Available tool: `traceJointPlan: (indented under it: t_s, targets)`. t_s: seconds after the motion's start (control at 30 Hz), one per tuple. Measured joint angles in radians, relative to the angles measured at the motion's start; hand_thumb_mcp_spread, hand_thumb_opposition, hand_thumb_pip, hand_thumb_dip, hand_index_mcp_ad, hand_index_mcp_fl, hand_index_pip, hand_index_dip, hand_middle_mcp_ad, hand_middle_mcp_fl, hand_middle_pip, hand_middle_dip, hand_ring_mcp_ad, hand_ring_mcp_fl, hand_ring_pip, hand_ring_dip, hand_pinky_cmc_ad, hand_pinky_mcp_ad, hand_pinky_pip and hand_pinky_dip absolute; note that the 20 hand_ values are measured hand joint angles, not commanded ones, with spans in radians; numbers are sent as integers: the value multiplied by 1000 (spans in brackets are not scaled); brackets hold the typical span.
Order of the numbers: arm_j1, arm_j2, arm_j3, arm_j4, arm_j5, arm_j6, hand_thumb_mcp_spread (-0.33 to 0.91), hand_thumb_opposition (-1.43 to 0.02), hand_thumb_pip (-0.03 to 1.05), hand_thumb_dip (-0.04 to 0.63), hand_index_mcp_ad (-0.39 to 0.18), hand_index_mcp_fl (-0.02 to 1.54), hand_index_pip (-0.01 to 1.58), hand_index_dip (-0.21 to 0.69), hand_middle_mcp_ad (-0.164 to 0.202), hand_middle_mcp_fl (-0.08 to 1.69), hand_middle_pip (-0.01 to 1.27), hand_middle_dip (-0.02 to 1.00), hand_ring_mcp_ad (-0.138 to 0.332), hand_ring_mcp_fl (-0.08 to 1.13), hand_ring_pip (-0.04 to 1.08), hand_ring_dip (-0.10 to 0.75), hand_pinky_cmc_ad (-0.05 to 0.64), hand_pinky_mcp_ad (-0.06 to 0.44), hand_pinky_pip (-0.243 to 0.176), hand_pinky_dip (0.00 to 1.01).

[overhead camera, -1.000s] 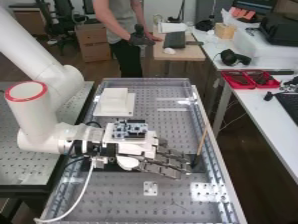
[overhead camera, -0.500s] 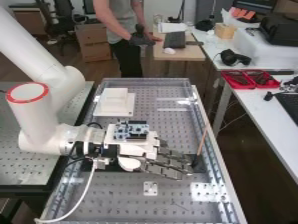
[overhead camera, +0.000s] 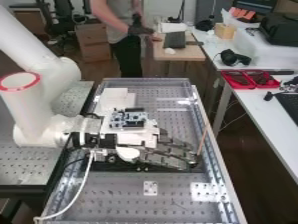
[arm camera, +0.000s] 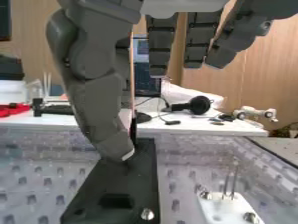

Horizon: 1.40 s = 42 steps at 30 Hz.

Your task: Grab the pcb board and place it in the clear container

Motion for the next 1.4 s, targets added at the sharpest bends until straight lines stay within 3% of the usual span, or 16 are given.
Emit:
traceJointPlan:
  t_s: [0.3, 0.4, 0.57, 0.87, 1.4]
  targets:
    - [32, 128, -72, 66, -2, 73, 771, -876, 431, 265, -234, 445, 1524, 195, 44, 152, 138, 188, 138, 79, 101, 87, 346, 115, -45, 195]
    - [84, 175, -97, 105, -7, 124, 771, -876, 431, 265, -232, 450, 1510, 195, 44, 169, 138, 188, 138, 75, 101, 87, 346, 115, -45, 195]
    - [177, 192, -109, 154, -10, 194, 770, -885, 431, 265, -230, 464, 1496, 195, 44, 171, 138, 188, 138, 75, 101, 87, 346, 115, -42, 195]
    - [318, 133, -61, 171, 18, 273, 771, -885, 429, 265, -234, 475, 1480, 204, 40, 185, 134, 188, 138, 79, 101, 87, 346, 115, -42, 195]
    - [415, -4, 61, 28, 118, 258, 771, -885, 429, 265, -234, 485, 1464, 208, 42, 185, 134, 188, 141, 79, 101, 87, 346, 115, -28, 195]
